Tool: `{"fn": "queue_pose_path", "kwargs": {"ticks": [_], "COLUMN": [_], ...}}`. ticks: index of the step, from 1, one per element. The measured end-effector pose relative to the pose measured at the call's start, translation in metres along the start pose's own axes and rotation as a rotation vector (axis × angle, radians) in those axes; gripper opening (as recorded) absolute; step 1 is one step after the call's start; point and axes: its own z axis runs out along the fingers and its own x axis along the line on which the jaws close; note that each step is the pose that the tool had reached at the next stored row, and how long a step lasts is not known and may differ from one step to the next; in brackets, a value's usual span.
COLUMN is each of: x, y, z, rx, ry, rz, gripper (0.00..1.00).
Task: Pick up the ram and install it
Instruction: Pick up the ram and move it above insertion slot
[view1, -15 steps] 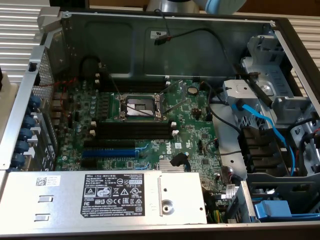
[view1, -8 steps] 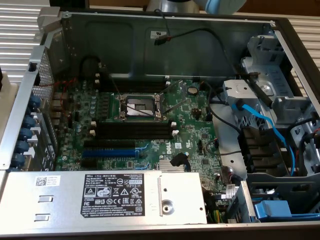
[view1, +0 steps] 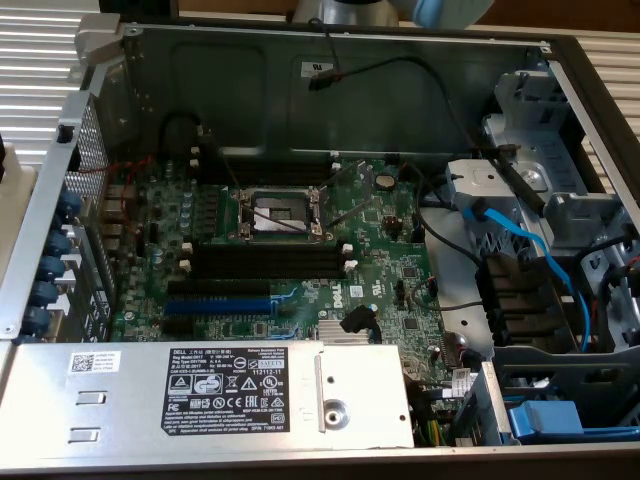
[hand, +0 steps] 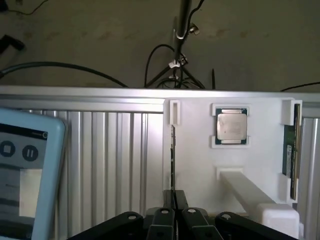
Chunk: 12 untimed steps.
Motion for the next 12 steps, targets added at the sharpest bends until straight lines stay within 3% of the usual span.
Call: {"fn": "queue_pose_path", "kwargs": {"ticks": [12], "x": [0.011], "y": [-0.0372], "z": [-0.0397], "rx": [0.0002], "ry": [-0.0004], "rz": [0.0], "gripper": [0.12]}}
